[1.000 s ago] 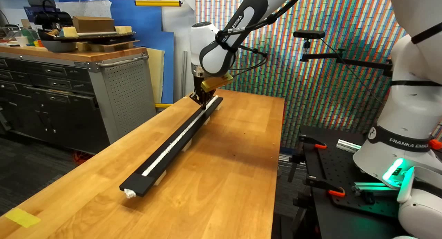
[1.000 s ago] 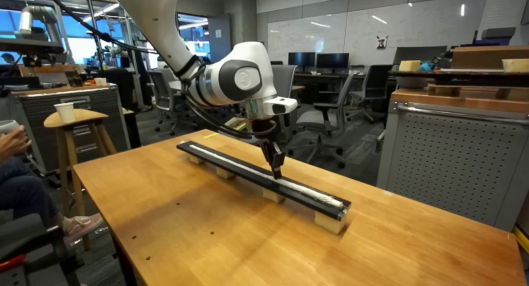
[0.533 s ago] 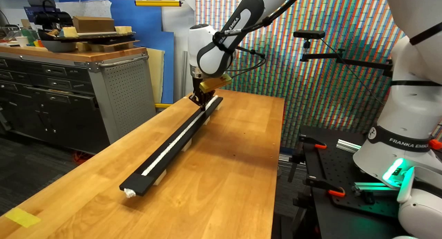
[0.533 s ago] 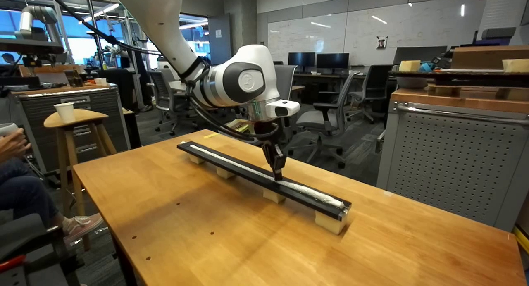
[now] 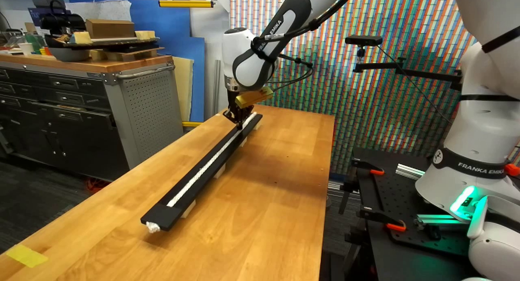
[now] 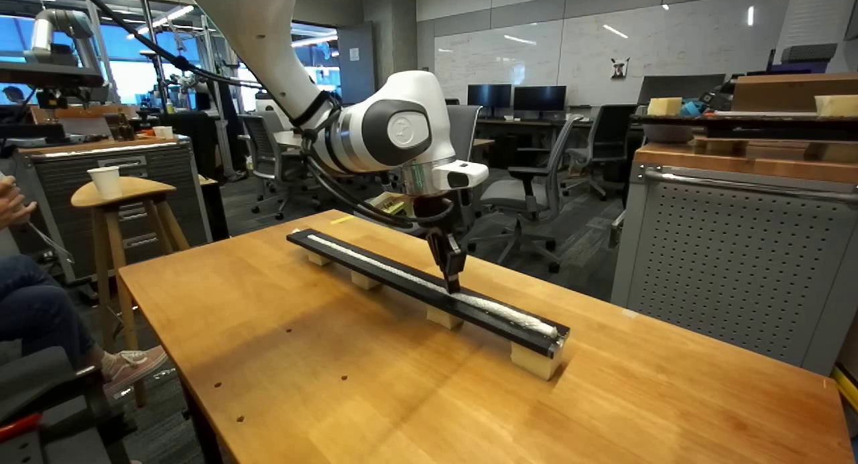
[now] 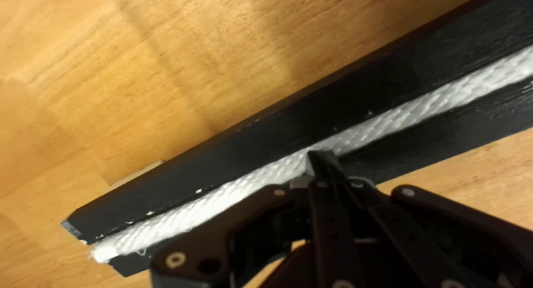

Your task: Put the rope on the skate then press on it

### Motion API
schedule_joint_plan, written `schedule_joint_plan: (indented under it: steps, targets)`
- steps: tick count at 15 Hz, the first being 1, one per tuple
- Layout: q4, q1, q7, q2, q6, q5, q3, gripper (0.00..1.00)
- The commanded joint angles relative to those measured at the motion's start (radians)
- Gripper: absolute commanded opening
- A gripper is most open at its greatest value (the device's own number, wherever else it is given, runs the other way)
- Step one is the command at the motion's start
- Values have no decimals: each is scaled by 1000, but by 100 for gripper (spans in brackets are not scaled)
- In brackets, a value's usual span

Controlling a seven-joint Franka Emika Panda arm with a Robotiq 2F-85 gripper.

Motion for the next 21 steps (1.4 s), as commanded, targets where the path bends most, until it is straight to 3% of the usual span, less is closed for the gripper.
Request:
schedule_joint_plan:
  steps: [1, 10, 17, 21]
  targets:
    - [-56, 6, 17, -45, 48, -11, -25, 0]
    - [-33, -1, 14, -22, 47, -1, -35, 0]
    - [45, -38, -9, 66, -30, 28, -6, 0]
    - [48, -39, 0, 50, -46, 21, -8, 0]
